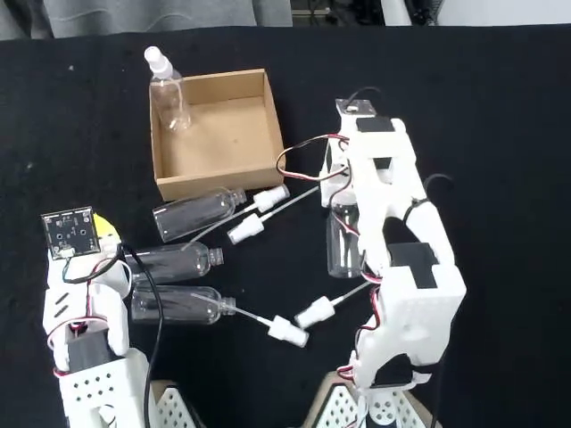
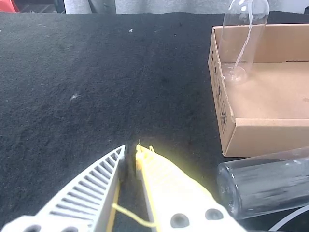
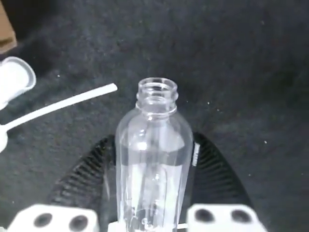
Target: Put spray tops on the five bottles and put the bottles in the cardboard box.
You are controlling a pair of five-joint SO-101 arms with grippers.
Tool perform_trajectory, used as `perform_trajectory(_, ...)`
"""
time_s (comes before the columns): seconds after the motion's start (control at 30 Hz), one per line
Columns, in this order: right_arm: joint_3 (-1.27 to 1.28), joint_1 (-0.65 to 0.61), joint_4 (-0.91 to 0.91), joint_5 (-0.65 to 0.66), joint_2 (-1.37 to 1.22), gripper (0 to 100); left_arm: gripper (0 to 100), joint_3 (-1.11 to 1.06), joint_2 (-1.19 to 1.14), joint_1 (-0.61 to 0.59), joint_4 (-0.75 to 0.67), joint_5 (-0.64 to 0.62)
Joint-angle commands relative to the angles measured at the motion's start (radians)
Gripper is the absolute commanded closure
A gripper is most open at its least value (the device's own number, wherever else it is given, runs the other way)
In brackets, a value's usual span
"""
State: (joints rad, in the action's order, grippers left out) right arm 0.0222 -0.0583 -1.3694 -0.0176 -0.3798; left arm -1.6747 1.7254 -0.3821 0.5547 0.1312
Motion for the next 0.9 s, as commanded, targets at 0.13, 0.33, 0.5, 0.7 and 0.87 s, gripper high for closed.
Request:
perform_trajectory(0.13, 0.062, -0.006, -0.005, 0.049, 0.189, 91.3, 97, -0.008, 0.011, 0.001, -0.017, 0.003)
perform_trajectory(0.33, 0.136, -0.023, 0.005, 0.058, 0.302, 91.3, 97, -0.008, 0.011, 0.001, -0.017, 0.003)
perform_trajectory(0.5, 0.188, -0.046, 0.000, 0.058, 0.410, 91.3, 97, -0.008, 0.011, 0.001, -0.017, 0.003)
perform_trajectory(0.7, 0.274, -0.044, 0.008, 0.058, 0.558, 91.3, 97, -0.008, 0.011, 0.001, -0.017, 0.003)
perform_trajectory(0.87, 0.349, -0.040, 0.055, 0.057, 0.662, 91.3, 97, -0.008, 0.011, 0.001, -0.017, 0.003)
